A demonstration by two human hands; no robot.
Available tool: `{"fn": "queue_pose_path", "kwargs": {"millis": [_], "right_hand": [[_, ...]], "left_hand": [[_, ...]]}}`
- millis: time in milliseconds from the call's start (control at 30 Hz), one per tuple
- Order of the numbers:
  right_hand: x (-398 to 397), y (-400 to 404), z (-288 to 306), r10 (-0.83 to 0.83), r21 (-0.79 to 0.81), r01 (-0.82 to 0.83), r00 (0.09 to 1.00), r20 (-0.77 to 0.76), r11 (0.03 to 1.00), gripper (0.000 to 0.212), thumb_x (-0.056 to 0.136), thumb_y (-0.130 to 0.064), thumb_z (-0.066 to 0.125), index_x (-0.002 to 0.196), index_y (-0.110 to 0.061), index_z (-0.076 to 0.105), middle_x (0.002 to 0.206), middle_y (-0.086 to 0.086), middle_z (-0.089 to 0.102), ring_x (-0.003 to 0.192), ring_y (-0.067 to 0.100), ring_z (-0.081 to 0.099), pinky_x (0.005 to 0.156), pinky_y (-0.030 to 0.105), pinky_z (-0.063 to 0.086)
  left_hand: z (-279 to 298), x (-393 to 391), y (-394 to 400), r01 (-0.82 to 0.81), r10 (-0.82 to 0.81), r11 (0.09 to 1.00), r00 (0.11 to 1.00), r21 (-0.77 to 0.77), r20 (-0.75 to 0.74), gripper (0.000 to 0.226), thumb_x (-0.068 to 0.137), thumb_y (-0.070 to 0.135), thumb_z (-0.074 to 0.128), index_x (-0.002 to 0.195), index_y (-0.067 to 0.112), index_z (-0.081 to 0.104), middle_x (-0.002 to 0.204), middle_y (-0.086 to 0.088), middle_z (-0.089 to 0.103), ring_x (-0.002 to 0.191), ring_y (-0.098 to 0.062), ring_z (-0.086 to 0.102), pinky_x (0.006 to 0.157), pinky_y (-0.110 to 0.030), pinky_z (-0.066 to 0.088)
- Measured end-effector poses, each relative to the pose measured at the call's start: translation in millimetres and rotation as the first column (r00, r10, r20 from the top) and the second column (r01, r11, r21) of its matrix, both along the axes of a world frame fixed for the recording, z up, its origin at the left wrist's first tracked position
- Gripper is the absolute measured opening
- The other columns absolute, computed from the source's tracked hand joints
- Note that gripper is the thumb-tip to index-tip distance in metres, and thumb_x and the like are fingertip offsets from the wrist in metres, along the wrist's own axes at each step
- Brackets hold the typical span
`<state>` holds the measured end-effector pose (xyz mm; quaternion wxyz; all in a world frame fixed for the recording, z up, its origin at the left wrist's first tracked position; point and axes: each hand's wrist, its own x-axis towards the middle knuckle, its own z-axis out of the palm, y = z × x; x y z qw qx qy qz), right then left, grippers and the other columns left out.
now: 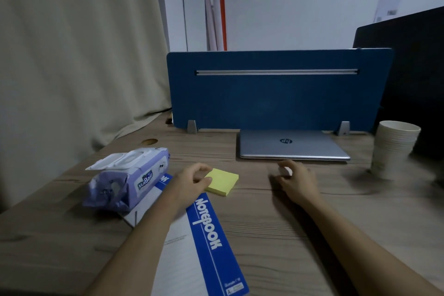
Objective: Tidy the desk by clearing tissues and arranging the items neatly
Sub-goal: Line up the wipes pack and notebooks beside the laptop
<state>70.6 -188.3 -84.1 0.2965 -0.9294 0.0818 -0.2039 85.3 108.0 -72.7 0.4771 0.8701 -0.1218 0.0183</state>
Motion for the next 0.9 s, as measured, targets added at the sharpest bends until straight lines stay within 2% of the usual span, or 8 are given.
{"fn": "queue_pose_path", "kwargs": {"millis": [100, 200, 300, 467, 600, 767, 900], "right_hand": [[-13, -20, 1, -0.065, -0.017, 0.065, 0.998, -0.017, 0.998, 0.043, 0.088, -0.025, 0.064, 0.13, -0.02, 0.058, 0.135, 0.007, 0.058, 0.123, 0.034, 0.047, 0.102, 0.039, 0.035], [-21, -26, 6, -0.116, 0.128, 0.109, 0.992, 0.045, 0.986, 0.054, 0.088, -0.032, 0.065, 0.137, -0.016, 0.049, 0.14, 0.011, 0.051, 0.13, 0.034, 0.039, 0.105, 0.041, 0.031], [-23, -21, 7, -0.114, 0.221, 0.087, 0.987, 0.109, 0.971, 0.052, 0.09, -0.033, 0.06, 0.138, -0.018, 0.046, 0.142, 0.01, 0.05, 0.133, 0.032, 0.034, 0.106, 0.045, 0.031], [-15, -17, 6, -0.037, 0.08, 0.033, 0.998, 0.043, 0.996, 0.054, 0.092, -0.042, 0.058, 0.14, -0.024, 0.043, 0.145, 0.004, 0.046, 0.137, 0.029, 0.029, 0.109, 0.049, 0.031], [-6, -25, 8, -0.038, 0.112, 0.034, 0.999, 0.038, 0.993, 0.053, 0.093, -0.047, 0.053, 0.14, -0.024, 0.043, 0.147, 0.002, 0.045, 0.138, 0.028, 0.028, 0.11, 0.05, 0.03], [5, -35, 5, -0.033, 0.289, 0.005, 0.995, 0.091, 0.957, 0.045, 0.095, -0.043, 0.051, 0.133, -0.019, 0.05, 0.136, 0.003, 0.055, 0.129, 0.027, 0.044, 0.106, 0.053, 0.037], [5, -33, 6, -0.041, 0.343, -0.005, 0.991, 0.129, 0.939, 0.041, 0.096, -0.041, 0.05, 0.13, -0.018, 0.053, 0.131, 0.003, 0.058, 0.126, 0.026, 0.047, 0.104, 0.052, 0.038]], "left_hand": [[1, -9, -2, 0.039, -0.039, 0.998, 0.999, 0.05, -0.01, 0.027, 0.088, 0.037, 0.068, 0.108, 0.049, 0.055, 0.106, 0.015, 0.066, 0.086, -0.006, 0.069, 0.06, -0.021, 0.056], [1, -12, -5, 0.057, -0.057, 0.994, 0.998, 0.093, 0.007, 0.037, 0.086, 0.032, 0.073, 0.115, 0.044, 0.055, 0.11, 0.017, 0.064, 0.094, -0.005, 0.066, 0.066, -0.023, 0.057], [-1, -10, -12, 0.033, -0.051, 0.979, 0.995, 0.2, 0.086, 0.037, 0.085, 0.031, 0.073, 0.118, 0.036, 0.056, 0.114, 0.015, 0.063, 0.098, -0.004, 0.063, 0.077, -0.025, 0.056], [-7, -2, -37, 0.041, -0.109, 0.955, 0.969, 0.294, 0.221, 0.025, 0.088, 0.029, 0.069, 0.113, 0.028, 0.063, 0.116, 0.009, 0.061, 0.101, -0.002, 0.06, 0.091, -0.028, 0.053], [-9, 10, -65, 0.044, -0.134, 0.948, 0.953, 0.315, 0.27, 0.024, 0.089, 0.033, 0.067, 0.112, 0.032, 0.062, 0.114, 0.014, 0.059, 0.101, 0.0, 0.057, 0.089, -0.023, 0.049], [-13, 32, -106, 0.063, -0.171, 0.932, 0.945, 0.357, 0.278, 0.025, 0.088, 0.046, 0.064, 0.112, 0.039, 0.059, 0.114, 0.019, 0.057, 0.099, -0.001, 0.057, 0.083, -0.023, 0.047], [-12, 40, -113, 0.073, -0.178, 0.93, 0.947, 0.359, 0.269, 0.026, 0.086, 0.053, 0.063, 0.11, 0.046, 0.057, 0.109, 0.024, 0.057, 0.094, 0.003, 0.058, 0.077, -0.021, 0.048]]}}
